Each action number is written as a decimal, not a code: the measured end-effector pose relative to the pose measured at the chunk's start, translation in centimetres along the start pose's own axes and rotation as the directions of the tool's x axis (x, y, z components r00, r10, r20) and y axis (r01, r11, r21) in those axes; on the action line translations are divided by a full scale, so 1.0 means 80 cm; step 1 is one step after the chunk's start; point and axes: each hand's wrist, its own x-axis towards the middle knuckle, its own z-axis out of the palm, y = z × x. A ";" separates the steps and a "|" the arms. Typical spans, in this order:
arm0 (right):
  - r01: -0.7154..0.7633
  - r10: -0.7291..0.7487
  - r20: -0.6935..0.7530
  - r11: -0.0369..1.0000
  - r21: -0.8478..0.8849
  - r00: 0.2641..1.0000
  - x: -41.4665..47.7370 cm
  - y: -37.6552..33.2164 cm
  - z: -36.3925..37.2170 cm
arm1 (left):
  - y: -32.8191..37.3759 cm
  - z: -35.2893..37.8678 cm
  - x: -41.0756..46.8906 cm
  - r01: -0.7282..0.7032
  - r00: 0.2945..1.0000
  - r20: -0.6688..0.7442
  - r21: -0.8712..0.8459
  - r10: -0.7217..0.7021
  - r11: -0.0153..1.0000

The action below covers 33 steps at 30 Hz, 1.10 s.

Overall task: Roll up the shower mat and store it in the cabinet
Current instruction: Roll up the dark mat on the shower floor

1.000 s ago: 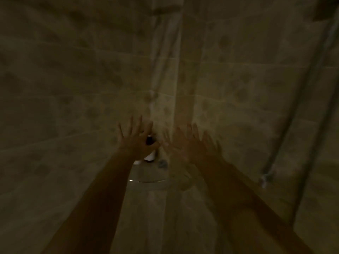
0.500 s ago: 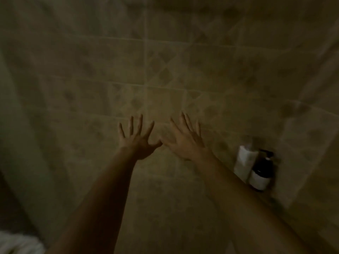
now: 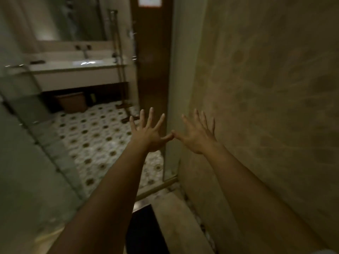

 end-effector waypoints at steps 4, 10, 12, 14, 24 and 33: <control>0.154 -0.163 0.130 0.986 0.070 0.978 0.041 -0.107 0.077 | -0.137 0.025 -0.039 0.193 0.980 0.040 -0.006 -0.192 0.981; 0.280 -0.307 0.325 0.951 0.129 0.894 0.052 -0.233 0.216 | -0.314 0.109 -0.090 0.398 0.907 0.149 -0.003 -0.393 0.917; 0.281 -0.308 0.373 0.951 0.126 0.875 0.058 -0.242 0.252 | -0.340 0.143 -0.093 0.430 0.884 0.212 -0.017 -0.417 0.903; 0.291 -0.314 0.442 0.949 0.120 0.840 0.056 -0.246 0.288 | -0.357 0.184 -0.099 0.470 0.852 0.283 -0.045 -0.440 0.881; 0.361 -0.316 0.663 0.930 0.073 0.679 0.059 -0.203 0.583 | -0.382 0.476 -0.134 0.571 0.753 0.416 -0.028 -0.510 0.820; 0.382 -0.313 0.788 0.918 0.107 0.530 0.016 -0.118 0.974 | -0.422 0.857 -0.174 0.667 0.623 0.563 -0.020 -0.543 0.745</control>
